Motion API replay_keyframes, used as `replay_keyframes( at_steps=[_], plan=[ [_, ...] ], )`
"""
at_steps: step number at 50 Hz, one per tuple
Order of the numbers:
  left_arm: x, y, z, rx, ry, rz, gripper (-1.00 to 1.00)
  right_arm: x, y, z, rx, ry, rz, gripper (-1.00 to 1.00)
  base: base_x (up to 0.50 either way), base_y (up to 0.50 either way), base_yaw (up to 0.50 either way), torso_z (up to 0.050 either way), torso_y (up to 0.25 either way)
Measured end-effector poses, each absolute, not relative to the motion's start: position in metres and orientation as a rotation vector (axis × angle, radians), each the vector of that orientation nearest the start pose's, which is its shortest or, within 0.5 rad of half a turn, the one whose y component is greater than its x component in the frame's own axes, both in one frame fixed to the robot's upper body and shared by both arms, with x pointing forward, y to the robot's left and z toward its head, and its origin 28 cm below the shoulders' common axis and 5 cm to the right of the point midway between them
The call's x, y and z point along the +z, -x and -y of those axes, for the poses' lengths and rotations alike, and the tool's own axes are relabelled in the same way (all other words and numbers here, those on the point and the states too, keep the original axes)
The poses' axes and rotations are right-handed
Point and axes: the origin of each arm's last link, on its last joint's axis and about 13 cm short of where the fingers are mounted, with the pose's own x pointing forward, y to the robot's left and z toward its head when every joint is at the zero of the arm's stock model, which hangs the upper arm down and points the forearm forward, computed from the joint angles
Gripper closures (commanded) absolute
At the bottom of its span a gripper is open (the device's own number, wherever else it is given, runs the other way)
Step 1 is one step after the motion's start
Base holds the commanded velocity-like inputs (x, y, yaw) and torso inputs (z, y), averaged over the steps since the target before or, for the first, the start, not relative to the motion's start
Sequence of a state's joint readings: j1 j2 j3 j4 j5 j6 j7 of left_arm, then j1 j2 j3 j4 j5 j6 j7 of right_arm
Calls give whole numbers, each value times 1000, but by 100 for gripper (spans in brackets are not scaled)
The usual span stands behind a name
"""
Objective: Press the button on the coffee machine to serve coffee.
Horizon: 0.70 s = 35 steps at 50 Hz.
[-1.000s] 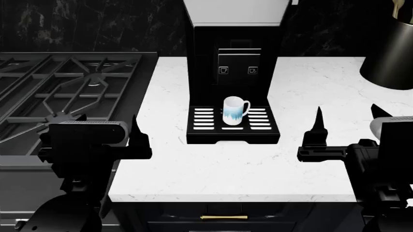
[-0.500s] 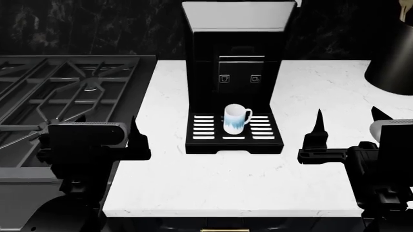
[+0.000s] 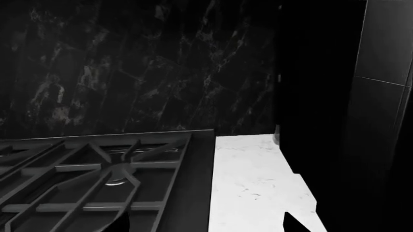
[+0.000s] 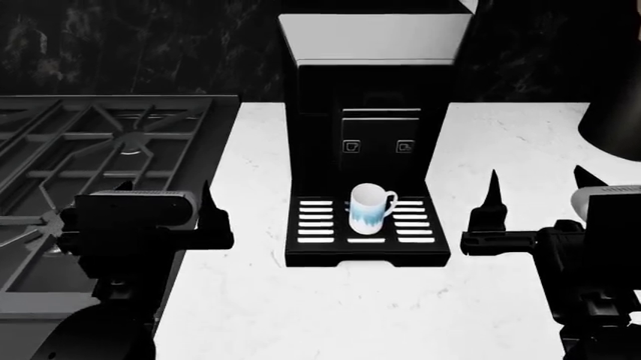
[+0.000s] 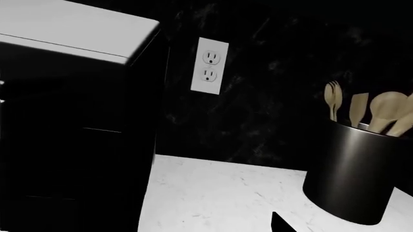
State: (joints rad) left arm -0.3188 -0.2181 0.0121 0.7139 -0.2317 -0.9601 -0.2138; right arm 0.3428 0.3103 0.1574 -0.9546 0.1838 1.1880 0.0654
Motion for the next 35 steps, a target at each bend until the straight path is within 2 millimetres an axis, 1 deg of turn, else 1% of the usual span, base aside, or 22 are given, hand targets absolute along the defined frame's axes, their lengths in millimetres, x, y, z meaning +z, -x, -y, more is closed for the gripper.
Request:
replay_keyframes(
  at_steps=[12,22,29,35],
  plan=[
    [161,-225,-228,70,-81,61,-100,194,-193,156,-130,191,125,-100,157,0,0,0,0],
    [161,-224,-228,70,-82,60,-100,196,-188,156,-132,193,124,-100,4,0,0,0,0],
    [161,-224,-228,69,-83,58,-100,202,-182,152,-116,208,141,-100,0,0,0,0,1],
    [161,-224,-228,69,-83,57,-100,212,-173,145,-82,237,178,-100,0,0,0,0,0]
  ],
)
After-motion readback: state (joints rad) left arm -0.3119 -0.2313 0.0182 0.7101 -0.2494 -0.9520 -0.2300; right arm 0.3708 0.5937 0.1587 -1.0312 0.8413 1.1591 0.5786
